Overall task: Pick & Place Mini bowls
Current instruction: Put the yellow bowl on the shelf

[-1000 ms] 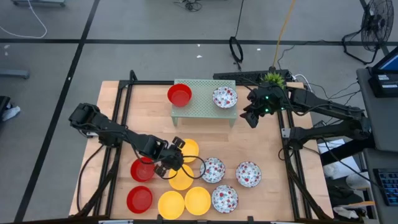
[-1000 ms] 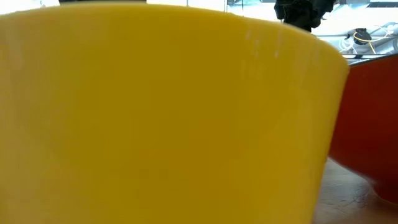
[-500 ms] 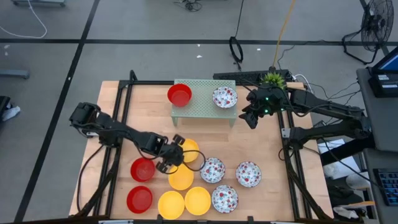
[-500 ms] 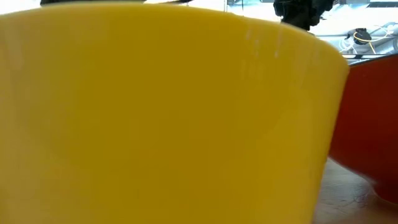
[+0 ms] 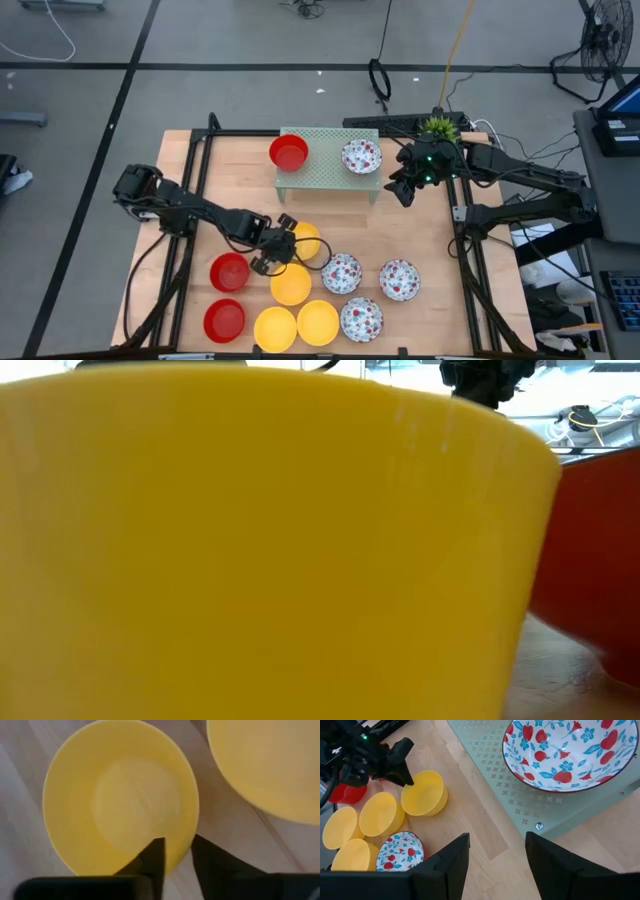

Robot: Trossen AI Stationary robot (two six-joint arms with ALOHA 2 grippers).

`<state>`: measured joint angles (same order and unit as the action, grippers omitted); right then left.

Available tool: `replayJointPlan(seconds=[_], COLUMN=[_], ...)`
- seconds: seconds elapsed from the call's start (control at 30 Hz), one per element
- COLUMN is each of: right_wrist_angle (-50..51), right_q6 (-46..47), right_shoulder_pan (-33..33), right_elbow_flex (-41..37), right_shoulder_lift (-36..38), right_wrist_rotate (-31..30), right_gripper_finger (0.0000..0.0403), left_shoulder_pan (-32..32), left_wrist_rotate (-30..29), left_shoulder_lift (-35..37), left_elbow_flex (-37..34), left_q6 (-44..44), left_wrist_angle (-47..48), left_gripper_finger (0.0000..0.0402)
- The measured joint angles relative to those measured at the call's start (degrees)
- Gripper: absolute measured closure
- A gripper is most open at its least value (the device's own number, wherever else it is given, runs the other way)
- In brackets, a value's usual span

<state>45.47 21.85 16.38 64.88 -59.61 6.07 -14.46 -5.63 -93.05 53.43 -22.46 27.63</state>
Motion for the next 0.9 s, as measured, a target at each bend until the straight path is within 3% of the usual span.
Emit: replayJointPlan(seconds=[0.2, 0.53, 0.9], right_wrist_angle=[0.03, 0.15, 0.15], right_q6=[0.02, 0.0, -0.22], right_shoulder_pan=[0.0, 0.0, 0.0], right_elbow_flex=[0.0, 0.04, 0.04], right_shoulder_lift=[0.0, 0.0, -0.01], right_wrist_rotate=[0.0, 0.0, 0.0], right_gripper_finger=[0.022, 0.022, 0.022], left_shoulder_pan=[0.33, 0.35, 2.26], left_wrist_rotate=[-0.17, -0.2, -3.43], left_shoulder_lift=[-2.43, -0.98, 2.8], left_elbow_flex=[0.17, 2.8, 21.98], left_q6=[-0.46, -0.32, -7.26], left_wrist_angle=[-0.7, 2.52, 14.52], left_gripper_finger=[0.0392, 0.0394, 0.0388])
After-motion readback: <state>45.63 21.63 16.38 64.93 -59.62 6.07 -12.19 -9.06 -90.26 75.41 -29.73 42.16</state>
